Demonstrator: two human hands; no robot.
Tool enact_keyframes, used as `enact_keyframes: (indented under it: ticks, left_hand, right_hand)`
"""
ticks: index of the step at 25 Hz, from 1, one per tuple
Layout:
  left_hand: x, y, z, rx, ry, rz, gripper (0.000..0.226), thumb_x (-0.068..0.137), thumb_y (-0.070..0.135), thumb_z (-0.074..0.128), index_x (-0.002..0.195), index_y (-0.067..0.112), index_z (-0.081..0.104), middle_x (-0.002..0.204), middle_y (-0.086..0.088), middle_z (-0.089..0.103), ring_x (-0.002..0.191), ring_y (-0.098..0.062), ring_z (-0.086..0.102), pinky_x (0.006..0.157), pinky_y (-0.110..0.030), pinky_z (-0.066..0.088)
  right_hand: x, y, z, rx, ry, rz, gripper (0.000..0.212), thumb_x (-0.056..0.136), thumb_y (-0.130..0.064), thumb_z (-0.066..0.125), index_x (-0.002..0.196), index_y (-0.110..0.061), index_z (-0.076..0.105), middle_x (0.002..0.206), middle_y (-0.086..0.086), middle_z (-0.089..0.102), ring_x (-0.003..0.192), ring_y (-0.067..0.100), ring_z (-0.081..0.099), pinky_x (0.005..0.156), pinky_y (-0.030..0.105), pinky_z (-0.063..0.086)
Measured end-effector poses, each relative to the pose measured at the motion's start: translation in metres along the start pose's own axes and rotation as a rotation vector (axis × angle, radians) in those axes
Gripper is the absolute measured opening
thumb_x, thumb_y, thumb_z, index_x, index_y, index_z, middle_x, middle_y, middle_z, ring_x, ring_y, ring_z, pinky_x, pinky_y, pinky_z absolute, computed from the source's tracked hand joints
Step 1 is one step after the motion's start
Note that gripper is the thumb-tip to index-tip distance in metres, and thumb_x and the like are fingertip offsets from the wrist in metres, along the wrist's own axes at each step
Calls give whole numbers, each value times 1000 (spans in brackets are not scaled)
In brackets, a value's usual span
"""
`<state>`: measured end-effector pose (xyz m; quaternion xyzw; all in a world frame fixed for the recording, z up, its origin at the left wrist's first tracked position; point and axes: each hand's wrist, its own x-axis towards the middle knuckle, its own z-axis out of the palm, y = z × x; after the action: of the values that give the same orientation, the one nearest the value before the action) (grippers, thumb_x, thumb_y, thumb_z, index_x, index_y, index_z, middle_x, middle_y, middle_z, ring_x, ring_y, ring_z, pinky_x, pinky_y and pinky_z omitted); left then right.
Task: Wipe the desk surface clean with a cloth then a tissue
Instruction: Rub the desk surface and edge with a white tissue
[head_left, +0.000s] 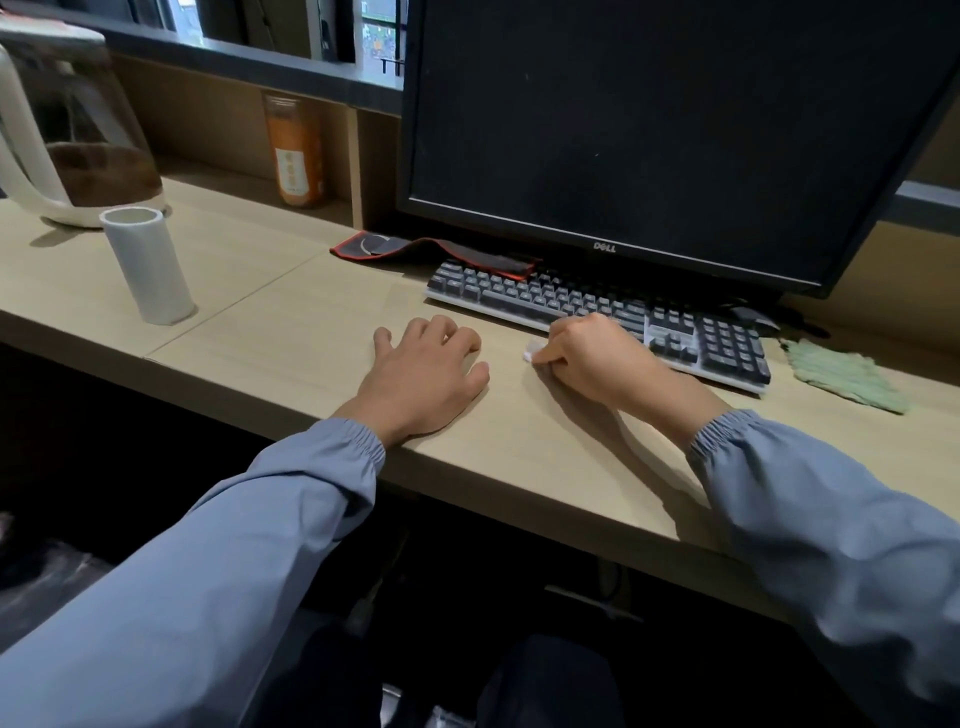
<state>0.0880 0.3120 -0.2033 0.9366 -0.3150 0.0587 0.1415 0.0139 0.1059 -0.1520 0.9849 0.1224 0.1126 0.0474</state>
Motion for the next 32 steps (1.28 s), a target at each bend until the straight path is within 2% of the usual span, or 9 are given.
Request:
enact_keyframes:
  ticks: [3, 8, 11, 13, 18, 22, 24, 28, 32]
  left_hand:
    - [1, 0, 0, -6, 1, 0, 40, 103, 52, 32, 134, 33, 47, 140, 3, 42, 132, -21, 37, 111, -59, 24]
    - [-2, -1, -1, -9, 9, 20, 42, 104, 52, 31, 137, 32, 47, 142, 1, 43, 133, -21, 38, 111, -58, 25]
    - [0, 0, 0, 7, 9, 16, 42, 104, 52, 31, 137, 31, 46, 142, 1, 43, 132, -22, 38, 111, -60, 25]
    - [1, 1, 2, 14, 7, 16, 42, 104, 52, 31, 136, 31, 46, 141, 1, 42, 132, -22, 38, 111, -60, 25]
    - [-2, 0, 1, 7, 4, 20, 45, 104, 51, 29, 139, 30, 47, 143, -1, 43, 132, -24, 39, 111, -60, 27]
    - [-1, 2, 2, 34, -5, 15, 44, 104, 50, 29, 139, 29, 46, 142, -2, 43, 130, -25, 40, 110, -61, 27]
    - [-2, 3, 3, 35, -1, 19, 43, 104, 50, 29, 137, 28, 46, 140, -2, 43, 128, -24, 40, 108, -60, 28]
    - [-2, 3, 2, 32, -7, 20, 43, 105, 50, 28, 138, 29, 46, 141, -3, 43, 128, -25, 40, 108, -59, 28]
    - [-2, 2, 5, 42, 4, 14, 42, 104, 50, 29, 137, 29, 47, 141, -2, 43, 128, -25, 40, 108, -59, 28]
  right_hand:
    - [-19, -4, -9, 57, -15, -70, 22, 100, -18, 60, 111, -19, 79, 92, 2, 64, 78, 22, 64, 71, 36, 54]
    - [-12, 7, -10, 37, -32, 88, 26, 103, -24, 54, 103, -20, 80, 94, 2, 60, 85, 26, 61, 71, 35, 47]
    - [-54, -32, -22, 160, -51, -70, 24, 101, -31, 55, 98, -26, 78, 90, -5, 56, 74, 14, 56, 65, 25, 40]
    - [-80, -45, -26, 257, -111, -146, 30, 101, -37, 50, 99, -25, 78, 88, -6, 57, 70, 10, 56, 62, 23, 42]
    - [-58, -12, -21, 167, -3, 32, 22, 96, -19, 64, 111, -24, 79, 93, -2, 62, 78, 16, 61, 73, 38, 54]
    - [-96, -55, -18, 258, -33, -171, 24, 100, -32, 55, 97, -23, 77, 87, -5, 58, 74, 11, 57, 67, 25, 48]
    - [-105, -54, -22, 297, -65, -181, 13, 96, -24, 66, 101, -23, 77, 90, -6, 60, 76, 9, 59, 68, 23, 48]
    - [-84, -36, -16, 276, 26, -82, 16, 90, -18, 74, 103, -23, 81, 90, -5, 65, 74, 10, 62, 68, 26, 50]
    - [-108, -52, -17, 315, -44, -238, 16, 92, -15, 70, 105, -20, 78, 93, -2, 62, 80, 10, 61, 71, 22, 47]
